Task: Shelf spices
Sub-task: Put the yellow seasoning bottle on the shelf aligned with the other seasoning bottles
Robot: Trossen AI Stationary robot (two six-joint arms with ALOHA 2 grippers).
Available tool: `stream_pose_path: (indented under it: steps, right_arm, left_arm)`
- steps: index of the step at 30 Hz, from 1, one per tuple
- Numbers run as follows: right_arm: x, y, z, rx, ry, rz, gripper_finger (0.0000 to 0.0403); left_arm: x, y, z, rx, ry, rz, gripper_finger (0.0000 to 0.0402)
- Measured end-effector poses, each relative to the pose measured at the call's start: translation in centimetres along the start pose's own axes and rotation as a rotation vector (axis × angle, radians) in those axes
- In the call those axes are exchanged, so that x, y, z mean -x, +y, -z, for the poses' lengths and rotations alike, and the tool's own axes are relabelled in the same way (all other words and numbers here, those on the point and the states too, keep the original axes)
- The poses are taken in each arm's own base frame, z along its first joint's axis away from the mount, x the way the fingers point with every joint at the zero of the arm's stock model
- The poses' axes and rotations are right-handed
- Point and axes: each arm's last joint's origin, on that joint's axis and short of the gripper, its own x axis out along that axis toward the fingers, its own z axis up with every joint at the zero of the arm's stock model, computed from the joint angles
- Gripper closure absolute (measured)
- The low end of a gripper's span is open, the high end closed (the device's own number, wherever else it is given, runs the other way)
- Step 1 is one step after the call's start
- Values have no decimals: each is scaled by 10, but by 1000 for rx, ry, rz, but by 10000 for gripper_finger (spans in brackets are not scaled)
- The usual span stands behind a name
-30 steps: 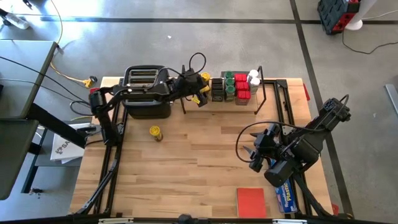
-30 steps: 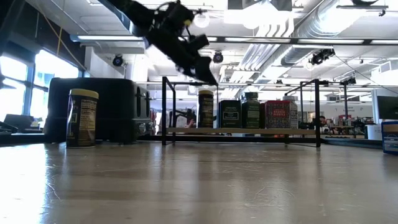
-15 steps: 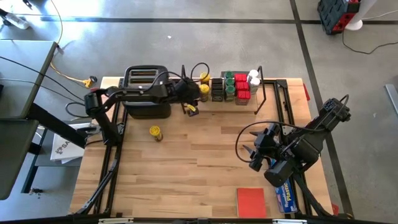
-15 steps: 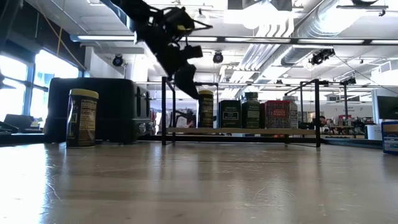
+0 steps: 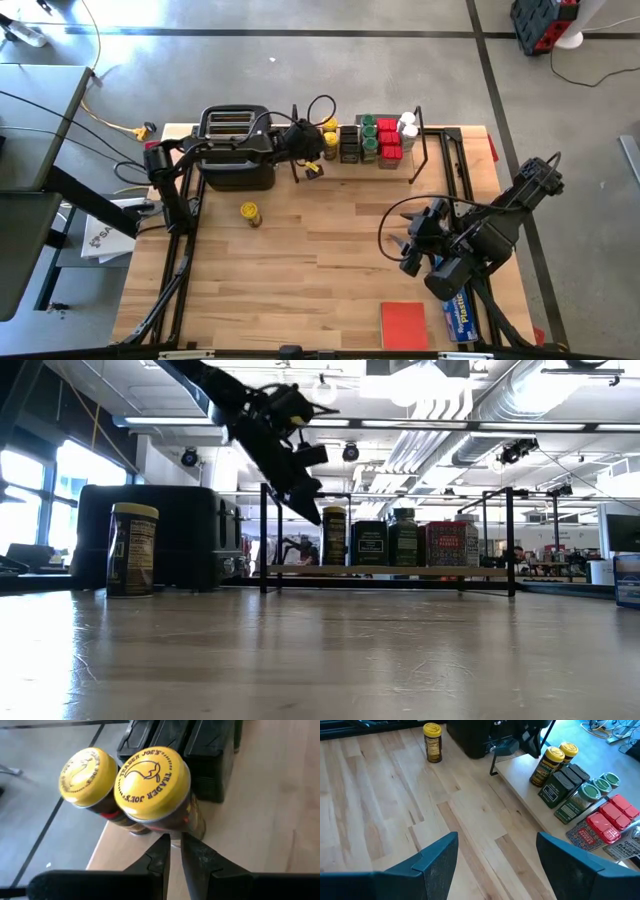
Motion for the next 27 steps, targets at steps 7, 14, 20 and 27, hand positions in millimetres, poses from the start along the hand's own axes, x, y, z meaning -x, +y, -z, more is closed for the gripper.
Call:
stream_pose_path:
  steps: [7, 14, 20, 27]
  right_arm:
    - [-1, 2, -1, 40, -34, 16, 139]
    - [-33, 29, 9, 234, -61, -77, 139]
    - [-61, 36, 5, 306, -69, -170, 139]
    - [-68, 36, -7, 315, -118, -188, 139]
  left_arm:
    - [76, -32, -23, -57, -49, 44, 362]
    - [194, -96, -9, -125, -48, 266, 362]
    - [279, -130, 44, -32, 182, 425, 362]
    - [293, -140, 106, 88, 404, 215, 350]
